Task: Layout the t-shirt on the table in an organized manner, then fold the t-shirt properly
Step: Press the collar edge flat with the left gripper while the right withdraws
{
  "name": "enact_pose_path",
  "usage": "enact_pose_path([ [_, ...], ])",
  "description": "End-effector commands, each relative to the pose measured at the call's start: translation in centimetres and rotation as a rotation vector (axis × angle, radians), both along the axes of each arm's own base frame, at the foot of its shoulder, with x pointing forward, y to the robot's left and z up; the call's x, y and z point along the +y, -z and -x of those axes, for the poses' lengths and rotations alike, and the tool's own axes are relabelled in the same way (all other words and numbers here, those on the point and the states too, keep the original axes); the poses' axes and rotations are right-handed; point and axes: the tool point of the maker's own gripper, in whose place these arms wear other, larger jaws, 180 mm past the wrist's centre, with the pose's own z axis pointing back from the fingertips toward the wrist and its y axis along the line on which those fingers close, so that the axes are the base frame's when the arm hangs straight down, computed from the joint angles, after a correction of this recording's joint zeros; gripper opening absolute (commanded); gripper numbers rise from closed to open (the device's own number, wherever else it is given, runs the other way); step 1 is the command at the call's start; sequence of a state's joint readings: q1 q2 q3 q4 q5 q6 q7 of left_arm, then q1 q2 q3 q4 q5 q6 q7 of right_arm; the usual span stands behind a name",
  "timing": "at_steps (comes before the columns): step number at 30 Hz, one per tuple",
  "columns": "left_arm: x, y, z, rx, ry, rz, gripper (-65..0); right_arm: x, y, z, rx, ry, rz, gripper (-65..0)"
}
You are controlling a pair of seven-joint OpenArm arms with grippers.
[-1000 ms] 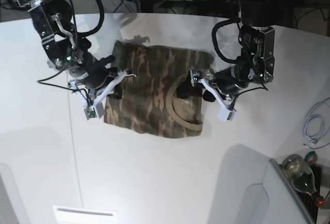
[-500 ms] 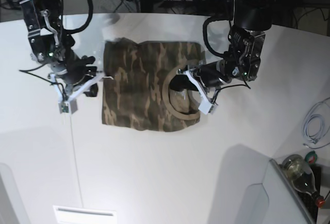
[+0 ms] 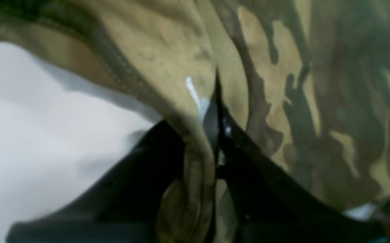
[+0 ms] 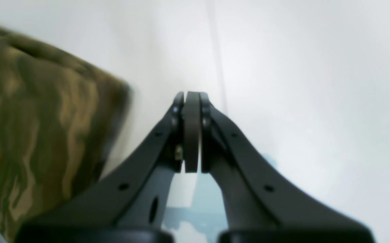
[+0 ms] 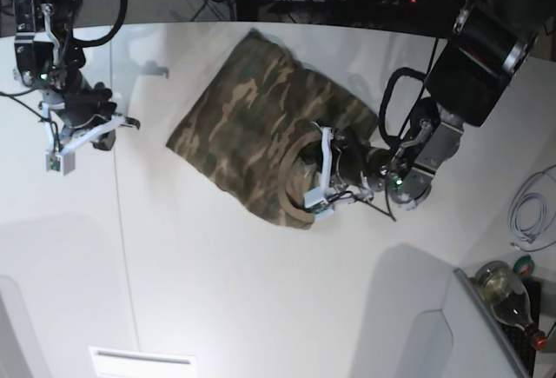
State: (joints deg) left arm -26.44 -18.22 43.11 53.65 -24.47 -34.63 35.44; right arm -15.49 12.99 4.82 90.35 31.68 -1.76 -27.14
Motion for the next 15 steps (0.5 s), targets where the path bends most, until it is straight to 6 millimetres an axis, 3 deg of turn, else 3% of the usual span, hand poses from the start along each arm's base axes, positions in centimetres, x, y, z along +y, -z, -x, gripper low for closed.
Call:
enact_pose_path([
  [1, 0.3, -0.3, -1.0, -0.046, 0.071, -0.083, -65.0, -0.7, -1.0, -0.7, -0.041, 0.003, 0.013, -65.0],
  [4, -1.2, -0.1, -1.7, -0.132, 0.261, -0.228, -65.0, -0.8, -0.9, -0.6, -0.039, 0.006, 0.014, -65.0],
  [6, -3.2, -0.5, -2.6, -0.209, 0.336, -0.261, -65.0, -0.9, -0.6, -0.2, -0.029, 0.008, 0.016, -65.0],
  [12, -8.0, -1.1, -3.4, -0.337, 0.477, -0.306, -65.0, -0.9, -0.2, 0.5, -0.01, 0.009, 0.016, -65.0],
  [15, -9.4, -1.1, -3.1, -0.334, 0.518, -0.307, -65.0, -0.9, 0.1, 0.8, -0.003, 0.011, 0.013, -65.0],
])
